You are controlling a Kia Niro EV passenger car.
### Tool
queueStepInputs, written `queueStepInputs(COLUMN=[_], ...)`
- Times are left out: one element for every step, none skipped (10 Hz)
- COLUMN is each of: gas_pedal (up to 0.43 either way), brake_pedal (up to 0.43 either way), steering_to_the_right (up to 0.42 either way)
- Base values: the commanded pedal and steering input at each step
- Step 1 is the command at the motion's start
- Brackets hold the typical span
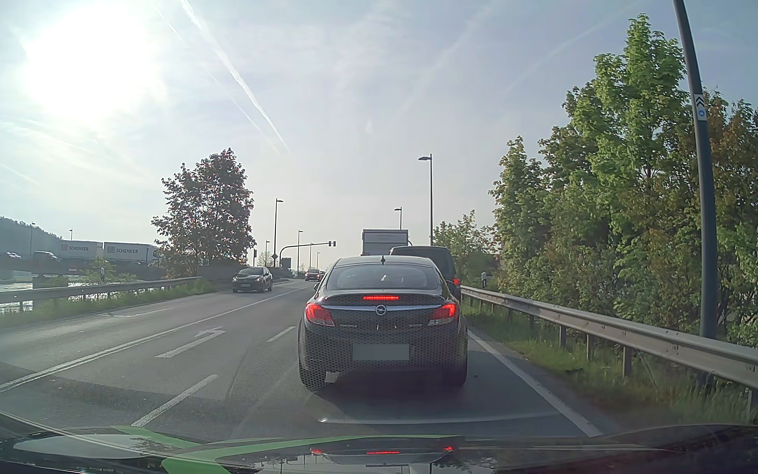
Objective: Follow the waypoints while adhering to traffic rules and regulations
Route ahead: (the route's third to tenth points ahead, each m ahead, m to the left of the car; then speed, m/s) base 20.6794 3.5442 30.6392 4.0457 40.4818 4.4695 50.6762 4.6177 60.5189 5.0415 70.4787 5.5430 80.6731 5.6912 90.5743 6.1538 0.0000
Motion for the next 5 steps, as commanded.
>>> queueStepInputs(gas_pedal=[0.000,0.000,0.000,0.000,0.000], brake_pedal=[0.439,0.439,0.439,0.439,0.439], steering_to_the_right=[0.001,0.001,0.001,0.001,0.002])
